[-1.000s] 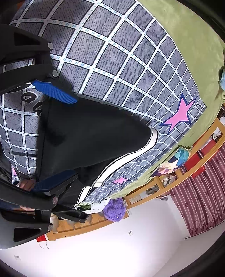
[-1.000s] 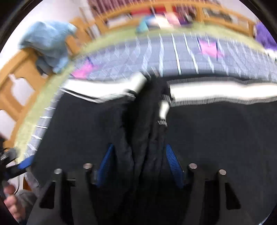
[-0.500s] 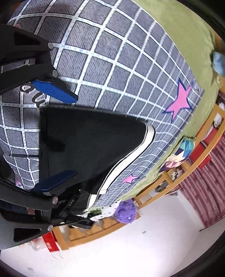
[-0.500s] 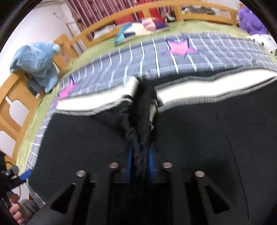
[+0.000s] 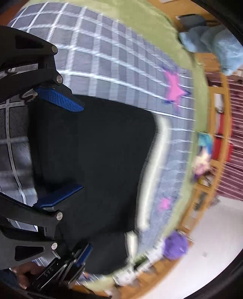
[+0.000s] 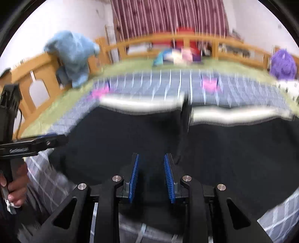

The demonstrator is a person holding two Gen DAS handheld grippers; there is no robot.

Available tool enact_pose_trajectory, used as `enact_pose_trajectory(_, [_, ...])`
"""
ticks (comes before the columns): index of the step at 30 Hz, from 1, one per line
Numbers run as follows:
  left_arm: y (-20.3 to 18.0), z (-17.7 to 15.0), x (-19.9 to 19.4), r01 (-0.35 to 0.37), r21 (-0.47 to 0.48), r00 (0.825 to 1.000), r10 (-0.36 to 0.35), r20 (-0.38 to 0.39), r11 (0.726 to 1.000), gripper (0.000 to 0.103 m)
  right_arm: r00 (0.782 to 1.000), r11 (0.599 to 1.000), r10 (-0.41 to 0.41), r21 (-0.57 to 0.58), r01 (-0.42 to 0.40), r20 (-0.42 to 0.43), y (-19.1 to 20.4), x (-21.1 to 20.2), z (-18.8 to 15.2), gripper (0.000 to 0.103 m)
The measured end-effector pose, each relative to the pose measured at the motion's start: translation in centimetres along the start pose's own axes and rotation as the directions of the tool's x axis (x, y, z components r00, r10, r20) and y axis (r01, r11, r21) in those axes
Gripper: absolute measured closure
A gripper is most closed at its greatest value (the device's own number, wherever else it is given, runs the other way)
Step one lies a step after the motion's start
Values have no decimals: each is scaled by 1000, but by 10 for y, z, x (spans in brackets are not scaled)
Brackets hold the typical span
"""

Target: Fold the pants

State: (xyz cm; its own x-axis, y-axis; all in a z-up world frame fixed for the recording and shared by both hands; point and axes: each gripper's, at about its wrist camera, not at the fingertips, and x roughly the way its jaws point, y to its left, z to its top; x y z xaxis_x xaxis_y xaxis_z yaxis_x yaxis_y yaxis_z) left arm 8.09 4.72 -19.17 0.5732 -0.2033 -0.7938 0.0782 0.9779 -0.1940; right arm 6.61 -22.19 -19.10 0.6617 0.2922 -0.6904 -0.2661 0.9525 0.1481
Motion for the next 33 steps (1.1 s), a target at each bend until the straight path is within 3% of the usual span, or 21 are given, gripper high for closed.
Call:
enact_pose_trajectory(1, [3, -8, 5, 0, 4, 1000, 0, 1, 1000, 25, 1000, 1000, -10, 0, 10, -19, -3, 8, -11, 75])
enact_pose_trajectory(3, [-3, -13, -2, -26, 44, 999, 25, 26, 999, 24, 999, 998, -31, -49, 33, 26, 3, 8, -25, 75])
enact_pose_trajectory(5, [-7, -15, -8, -22, 80, 1000, 22, 3, 997, 23, 998, 994, -57, -95, 58, 11, 9, 6, -23, 75])
enact_pose_trajectory(7, [-4, -10, -18, 16, 113, 1000, -12, -28, 993, 23, 1000, 995, -14, -98, 13, -8, 8, -3, -13, 76])
enact_pose_trajectory(9, [5, 0, -28, 47, 68, 999, -46, -22, 997, 23, 998, 995, 49, -85, -45, 42, -1, -16, 4, 70])
enact_pose_trajectory(10, [6, 7, -30, 57, 40, 998, -57, -16, 998, 23, 996, 994, 50, -97, -43, 75, -1, -20, 12, 58])
enact_pose_trajectory(11, [9, 16, -33, 68, 18, 998, -68, -12, 998, 23, 994, 993, 46, -115, -34, 100, -1, -23, 18, 52])
enact_pose_trajectory(14, [14, 39, -31, 54, -14, 998, -54, 10, 998, 23, 989, 981, -3, -192, 32, 150, 1, -8, 50, 50])
enact_pose_trajectory(16, [17, 46, -26, 43, -40, 999, -42, 25, 998, 23, 991, 975, 12, -221, 17, 130, 2, 11, 69, 50])
enact_pose_trajectory(19, [26, 46, -8, 62, -85, 998, -62, 3, 994, 23, 998, 955, 67, -289, -70, -19, 9, 57, 80, 62])
enact_pose_trajectory(20, [29, 41, 1, 65, -94, 998, -67, -16, 993, 24, 998, 943, 45, -327, -60, -52, 11, 67, 77, 66])
enact_pose_trajectory(21, [32, 37, 9, 59, -102, 997, -63, -32, 993, 24, 997, 929, -36, -369, 8, -69, 10, 82, 73, 74])
enact_pose_trajectory(22, [33, 35, 14, 54, -109, 997, -59, -43, 993, 25, 991, 928, -104, -367, 65, -85, 4, 94, 72, 88])
enact_pose_trajectory(23, [36, 31, 19, 49, -119, 997, -56, -58, 992, 26, 986, 951, -107, -303, 64, -127, -11, 105, 73, 92])
enact_pose_trajectory(25, [39, 28, 24, 58, -137, 995, -69, -79, 989, 27, 989, 985, -40, -169, 15, -145, -32, 105, 78, 102])
enact_pose_trajectory(26, [40, 28, 24, 62, -136, 995, -72, -72, 989, 27, 989, 991, -27, -132, 8, -143, -38, 101, 81, 102])
enact_pose_trajectory(29, [41, 25, 22, 52, -129, 997, -60, -56, 990, 27, 994, 997, -1, -79, -7, -105, -46, 77, 78, 97])
enact_pose_trajectory(30, [41, 25, 22, 53, -131, 997, -61, -54, 990, 28, 996, 998, 10, -61, -16, -93, -48, 69, 74, 87])
enact_pose_trajectory(31, [40, 25, 22, 52, -133, 997, -59, -53, 990, 28, 997, 999, 15, -35, -17, -76, -51, 59, 69, 69])
enact_pose_trajectory(33, [36, 23, 20, 37, -123, 998, -43, -53, 992, 34, 999, 1000, 11, -1, -11, -32, -58, 37, 57, 57])
